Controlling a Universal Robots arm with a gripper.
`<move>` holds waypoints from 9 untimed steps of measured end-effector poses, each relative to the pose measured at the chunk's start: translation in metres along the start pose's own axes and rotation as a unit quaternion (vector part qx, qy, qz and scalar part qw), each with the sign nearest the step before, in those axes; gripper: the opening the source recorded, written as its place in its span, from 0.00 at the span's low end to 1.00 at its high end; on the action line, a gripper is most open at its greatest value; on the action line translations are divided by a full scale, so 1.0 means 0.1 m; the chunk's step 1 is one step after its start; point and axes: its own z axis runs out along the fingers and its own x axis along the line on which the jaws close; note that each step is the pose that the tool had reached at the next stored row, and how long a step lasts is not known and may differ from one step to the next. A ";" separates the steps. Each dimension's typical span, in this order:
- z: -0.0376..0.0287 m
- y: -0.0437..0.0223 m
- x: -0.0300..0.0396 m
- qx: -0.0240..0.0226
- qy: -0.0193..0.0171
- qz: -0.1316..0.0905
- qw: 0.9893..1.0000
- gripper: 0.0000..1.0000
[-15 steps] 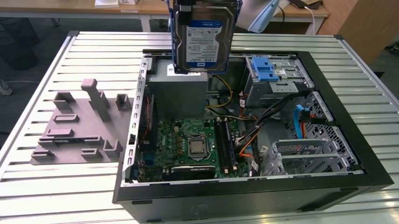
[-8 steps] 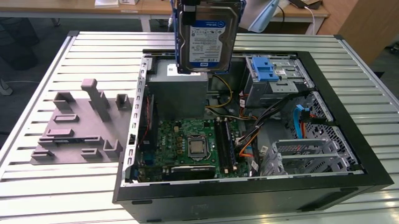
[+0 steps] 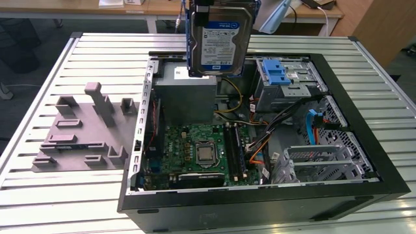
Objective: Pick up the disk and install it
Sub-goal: 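Pick up the disk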
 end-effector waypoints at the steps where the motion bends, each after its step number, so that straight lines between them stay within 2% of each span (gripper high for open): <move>1: 0.000 -0.007 0.001 0.000 0.000 0.000 1.000 0.36; 9: -0.003 -0.098 0.012 -0.001 0.000 0.000 1.000 0.36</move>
